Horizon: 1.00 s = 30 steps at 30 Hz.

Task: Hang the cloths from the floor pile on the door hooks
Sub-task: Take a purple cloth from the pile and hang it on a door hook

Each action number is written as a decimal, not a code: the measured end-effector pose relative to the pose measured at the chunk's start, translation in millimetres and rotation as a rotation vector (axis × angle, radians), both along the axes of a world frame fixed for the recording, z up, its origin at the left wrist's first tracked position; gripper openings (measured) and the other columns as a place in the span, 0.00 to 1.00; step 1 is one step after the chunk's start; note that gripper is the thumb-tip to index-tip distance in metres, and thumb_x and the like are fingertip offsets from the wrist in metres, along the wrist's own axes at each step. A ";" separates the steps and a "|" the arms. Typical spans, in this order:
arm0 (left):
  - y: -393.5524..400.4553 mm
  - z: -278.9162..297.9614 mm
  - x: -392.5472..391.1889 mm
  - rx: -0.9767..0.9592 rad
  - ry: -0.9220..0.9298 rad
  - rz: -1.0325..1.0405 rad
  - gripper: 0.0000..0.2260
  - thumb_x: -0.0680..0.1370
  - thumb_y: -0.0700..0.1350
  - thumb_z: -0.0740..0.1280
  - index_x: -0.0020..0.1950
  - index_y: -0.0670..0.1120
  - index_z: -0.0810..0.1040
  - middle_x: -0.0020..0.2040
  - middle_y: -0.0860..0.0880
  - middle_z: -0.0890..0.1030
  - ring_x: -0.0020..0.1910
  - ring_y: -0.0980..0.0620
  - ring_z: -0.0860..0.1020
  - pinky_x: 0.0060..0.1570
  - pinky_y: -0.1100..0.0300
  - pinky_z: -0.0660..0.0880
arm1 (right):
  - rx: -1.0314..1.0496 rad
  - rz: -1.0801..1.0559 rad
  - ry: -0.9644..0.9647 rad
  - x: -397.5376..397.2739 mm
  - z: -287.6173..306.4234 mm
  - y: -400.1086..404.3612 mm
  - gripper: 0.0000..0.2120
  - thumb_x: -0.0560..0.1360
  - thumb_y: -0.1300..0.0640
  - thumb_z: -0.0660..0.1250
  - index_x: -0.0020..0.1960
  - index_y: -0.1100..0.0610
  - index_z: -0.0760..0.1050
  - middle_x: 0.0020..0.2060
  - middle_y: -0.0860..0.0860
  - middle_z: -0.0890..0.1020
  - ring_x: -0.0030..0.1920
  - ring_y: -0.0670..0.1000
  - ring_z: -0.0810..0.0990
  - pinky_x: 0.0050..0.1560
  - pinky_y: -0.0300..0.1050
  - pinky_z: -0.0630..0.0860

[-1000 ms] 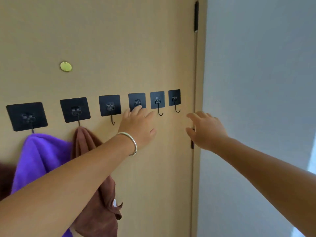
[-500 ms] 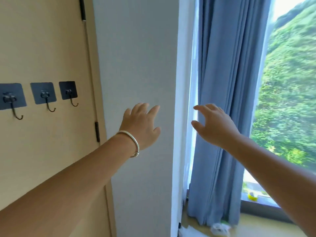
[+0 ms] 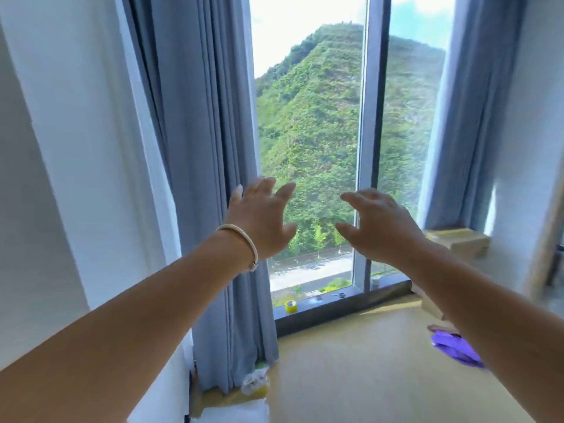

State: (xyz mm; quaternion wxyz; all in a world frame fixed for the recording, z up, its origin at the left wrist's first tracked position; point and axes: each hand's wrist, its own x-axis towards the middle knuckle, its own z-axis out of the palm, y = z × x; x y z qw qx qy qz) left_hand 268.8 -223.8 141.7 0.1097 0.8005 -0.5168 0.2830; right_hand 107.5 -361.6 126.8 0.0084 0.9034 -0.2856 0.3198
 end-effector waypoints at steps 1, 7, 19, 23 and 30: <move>-22.7 -1.1 -15.2 0.000 0.002 -0.041 0.32 0.77 0.60 0.61 0.77 0.55 0.53 0.77 0.45 0.58 0.77 0.46 0.53 0.73 0.41 0.50 | 0.009 -0.041 0.009 -21.1 -0.2 -15.7 0.29 0.75 0.41 0.63 0.73 0.47 0.63 0.71 0.52 0.68 0.70 0.56 0.65 0.68 0.56 0.64; -144.2 -14.5 -112.7 0.045 0.020 -0.294 0.33 0.77 0.61 0.61 0.77 0.55 0.52 0.77 0.45 0.56 0.77 0.45 0.51 0.74 0.42 0.51 | 0.056 -0.279 0.026 -144.9 -6.0 -92.5 0.29 0.75 0.42 0.62 0.74 0.49 0.61 0.73 0.54 0.65 0.72 0.55 0.63 0.69 0.60 0.63; -311.6 -50.0 -328.7 0.080 0.021 -0.775 0.31 0.77 0.59 0.61 0.77 0.54 0.53 0.76 0.46 0.59 0.76 0.45 0.53 0.73 0.40 0.55 | 0.139 -0.802 0.062 -376.4 -36.9 -158.1 0.29 0.76 0.42 0.60 0.75 0.49 0.60 0.71 0.53 0.66 0.70 0.56 0.63 0.68 0.55 0.64; -349.8 -59.3 -393.1 0.104 0.015 -0.878 0.32 0.77 0.60 0.60 0.77 0.55 0.51 0.77 0.46 0.57 0.77 0.45 0.52 0.73 0.40 0.53 | 0.175 -0.939 0.094 -436.9 -43.6 -168.2 0.30 0.76 0.41 0.60 0.75 0.49 0.59 0.74 0.53 0.62 0.73 0.55 0.60 0.70 0.55 0.61; -388.9 -73.8 -470.1 0.159 0.096 -0.988 0.30 0.78 0.61 0.59 0.77 0.56 0.52 0.78 0.46 0.55 0.77 0.45 0.51 0.73 0.40 0.52 | 0.243 -1.084 0.078 -500.5 -59.9 -181.2 0.29 0.77 0.44 0.60 0.75 0.50 0.58 0.75 0.54 0.59 0.75 0.54 0.56 0.72 0.57 0.57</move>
